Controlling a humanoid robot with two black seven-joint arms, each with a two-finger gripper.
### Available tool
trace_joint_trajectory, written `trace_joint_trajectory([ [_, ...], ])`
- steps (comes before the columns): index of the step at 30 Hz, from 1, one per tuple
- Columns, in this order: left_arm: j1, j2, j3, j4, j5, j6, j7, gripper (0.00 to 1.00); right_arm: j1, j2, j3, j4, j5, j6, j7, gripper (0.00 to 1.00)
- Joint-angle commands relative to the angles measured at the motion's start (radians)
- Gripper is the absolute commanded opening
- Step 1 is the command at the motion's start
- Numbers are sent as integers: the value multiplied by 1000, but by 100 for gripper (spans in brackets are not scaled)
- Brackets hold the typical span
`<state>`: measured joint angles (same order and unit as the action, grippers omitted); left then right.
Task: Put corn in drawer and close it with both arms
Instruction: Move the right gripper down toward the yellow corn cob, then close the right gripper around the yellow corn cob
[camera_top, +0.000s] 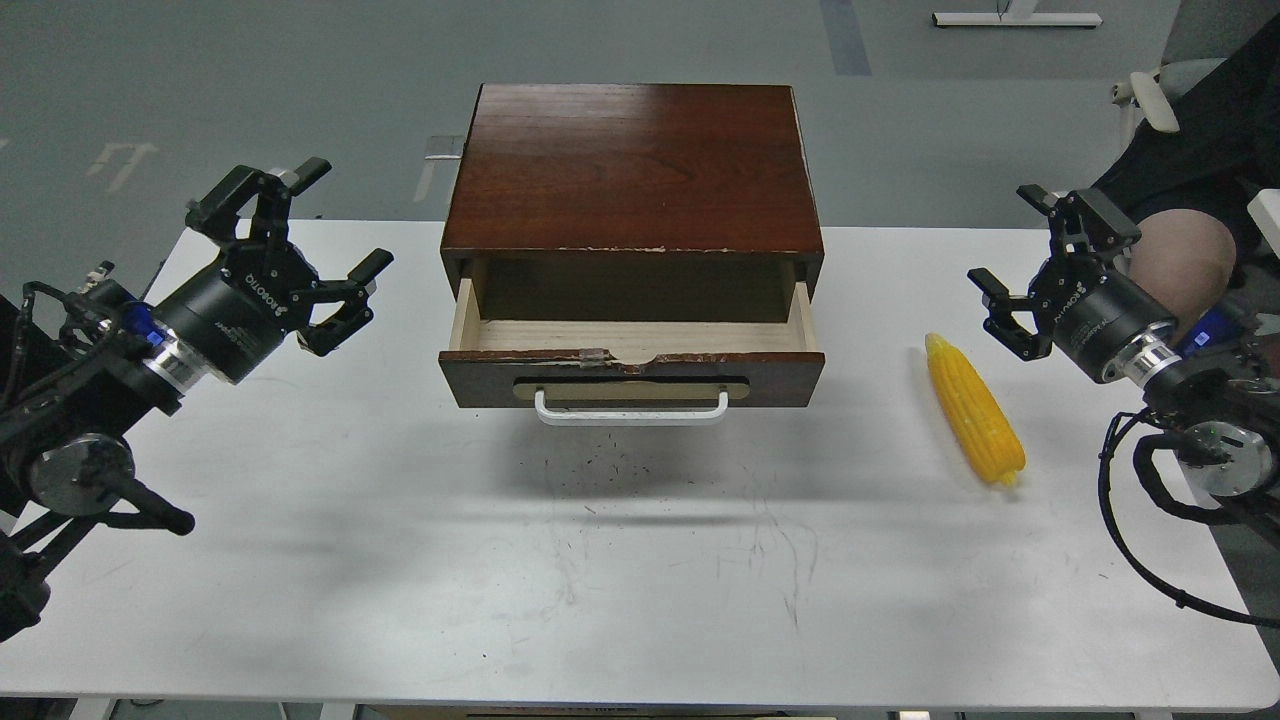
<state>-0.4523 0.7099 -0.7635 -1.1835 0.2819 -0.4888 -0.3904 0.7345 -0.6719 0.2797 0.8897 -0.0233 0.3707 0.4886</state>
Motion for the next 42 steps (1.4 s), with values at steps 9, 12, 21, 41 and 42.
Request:
trace_joint_trajectory([
  [9, 9, -3, -11, 16, 0, 0, 4, 100, 3, -9, 1, 6, -3, 2, 0, 100],
  [12, 7, 6, -13, 22, 0, 0, 1, 100, 22, -24, -2, 9, -26, 5, 0, 100],
  [21, -2, 23, -23, 21, 0, 0, -15, 100, 92, -127, -16, 9, -648, -65, 0, 100],
  [41, -2, 22, -25, 18, 6, 0, -33, 100, 123, -97, -343, -74, -1103, -240, 0, 100],
  [42, -2, 22, -25, 18, 6, 0, -33, 100, 121, -87, -343, -78, -1103, -240, 0, 99],
])
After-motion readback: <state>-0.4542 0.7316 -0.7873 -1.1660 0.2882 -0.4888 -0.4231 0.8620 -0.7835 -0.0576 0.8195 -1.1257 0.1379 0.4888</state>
